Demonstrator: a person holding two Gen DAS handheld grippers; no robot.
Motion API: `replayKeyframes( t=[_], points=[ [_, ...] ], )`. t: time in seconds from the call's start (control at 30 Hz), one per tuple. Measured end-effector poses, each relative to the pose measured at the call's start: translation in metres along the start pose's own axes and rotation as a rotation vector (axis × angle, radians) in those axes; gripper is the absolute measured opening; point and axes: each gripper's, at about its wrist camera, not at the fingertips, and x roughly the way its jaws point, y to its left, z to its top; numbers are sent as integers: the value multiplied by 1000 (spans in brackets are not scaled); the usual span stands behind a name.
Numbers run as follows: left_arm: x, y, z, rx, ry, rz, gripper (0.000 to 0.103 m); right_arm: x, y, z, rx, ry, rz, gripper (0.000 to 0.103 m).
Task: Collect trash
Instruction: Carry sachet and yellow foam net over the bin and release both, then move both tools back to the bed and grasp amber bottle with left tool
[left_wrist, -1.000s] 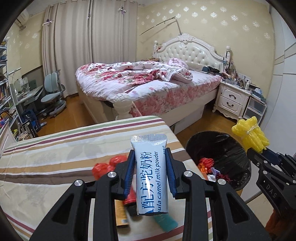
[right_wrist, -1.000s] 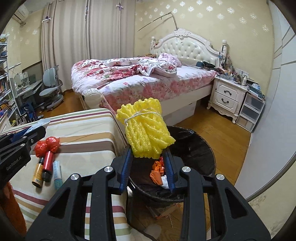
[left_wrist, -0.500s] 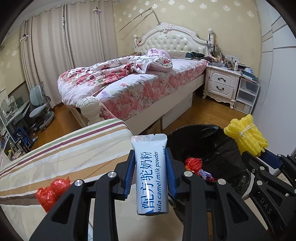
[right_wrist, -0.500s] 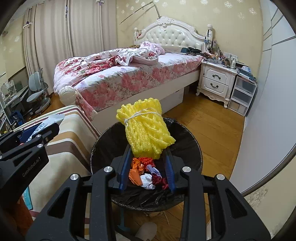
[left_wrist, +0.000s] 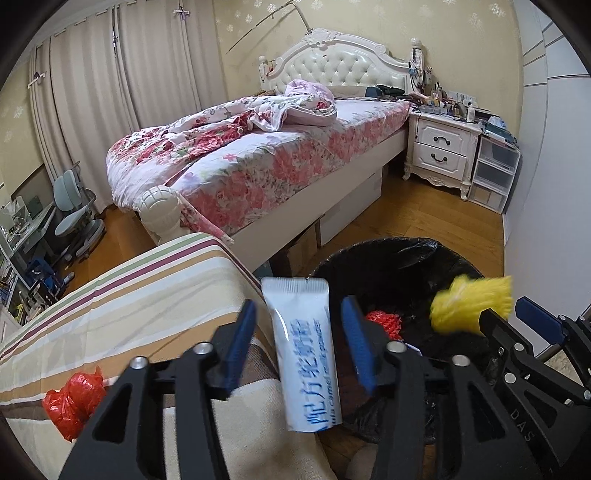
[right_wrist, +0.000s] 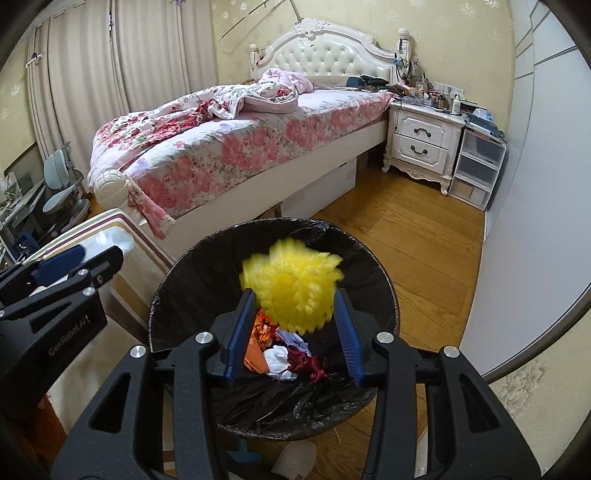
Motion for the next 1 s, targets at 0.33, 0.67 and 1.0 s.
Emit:
replayKeyframes(
  t=[0.33, 0.67, 1.0],
  points=[
    [-18, 22, -9, -62, 3, 26, 74, -19, -1, -11, 1, -13, -37, 56],
    [-52, 55, -31, -100, 3, 64, 74, -52, 29, -25, -32, -25, 7, 63],
    [-85, 111, -70, -184, 23, 131, 74, -80, 72, -51, -76, -1, 99, 64]
  ],
)
